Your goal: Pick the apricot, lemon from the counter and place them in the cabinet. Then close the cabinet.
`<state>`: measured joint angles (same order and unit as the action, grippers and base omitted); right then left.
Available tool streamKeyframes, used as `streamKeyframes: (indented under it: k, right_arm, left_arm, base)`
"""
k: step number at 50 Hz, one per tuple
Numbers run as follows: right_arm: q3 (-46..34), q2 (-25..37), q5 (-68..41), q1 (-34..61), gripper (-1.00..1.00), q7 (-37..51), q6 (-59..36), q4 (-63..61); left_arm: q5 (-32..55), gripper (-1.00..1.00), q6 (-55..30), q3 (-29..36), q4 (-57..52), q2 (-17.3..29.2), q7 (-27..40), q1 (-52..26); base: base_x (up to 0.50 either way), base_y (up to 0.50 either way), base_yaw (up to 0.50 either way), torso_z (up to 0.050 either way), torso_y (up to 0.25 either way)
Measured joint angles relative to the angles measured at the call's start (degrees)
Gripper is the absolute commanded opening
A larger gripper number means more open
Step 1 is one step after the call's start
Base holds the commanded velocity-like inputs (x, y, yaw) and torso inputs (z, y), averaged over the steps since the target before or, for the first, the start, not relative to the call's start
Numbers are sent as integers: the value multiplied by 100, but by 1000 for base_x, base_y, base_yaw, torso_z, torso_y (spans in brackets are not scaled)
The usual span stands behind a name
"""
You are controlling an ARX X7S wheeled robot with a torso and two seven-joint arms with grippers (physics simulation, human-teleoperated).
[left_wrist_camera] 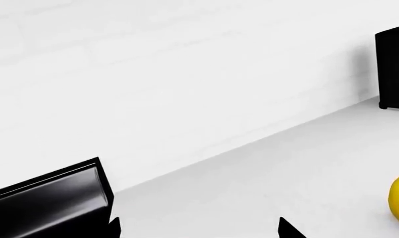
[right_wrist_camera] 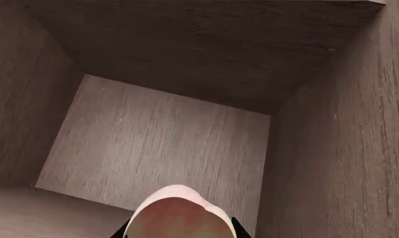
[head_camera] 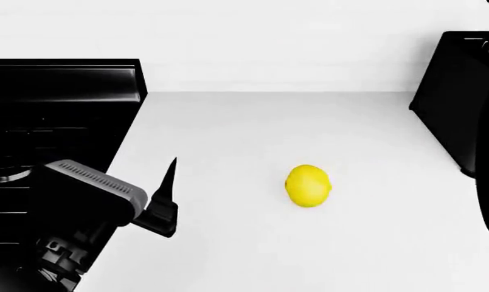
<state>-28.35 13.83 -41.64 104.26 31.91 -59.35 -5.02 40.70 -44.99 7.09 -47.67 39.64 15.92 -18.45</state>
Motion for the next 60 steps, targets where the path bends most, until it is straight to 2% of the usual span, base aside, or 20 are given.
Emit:
streamKeyframes:
  k: [18, 41, 42, 60]
  right_arm:
    - [93, -219, -107, 408, -100, -59, -146, 968]
    - [529, -225, -453, 401, -100, 71, -145, 1253]
    - [534, -222, -453, 398, 100, 71, -143, 1249]
    - [532, -110, -343, 323, 100, 5, -153, 1094]
  left_arm:
    - [13, 100, 14, 27, 37, 34, -4, -25]
    - [-11, 100, 64, 89, 67, 39, 14, -13]
    - [-13, 100, 69, 90, 69, 40, 14, -10]
    - [-61, 100, 172, 132, 127, 38, -3, 38]
  base:
    - [1, 0, 0, 0, 0]
    - [2, 0, -1, 0, -2]
    - [0, 0, 0, 0, 0]
    - [0, 0, 0, 0, -3]
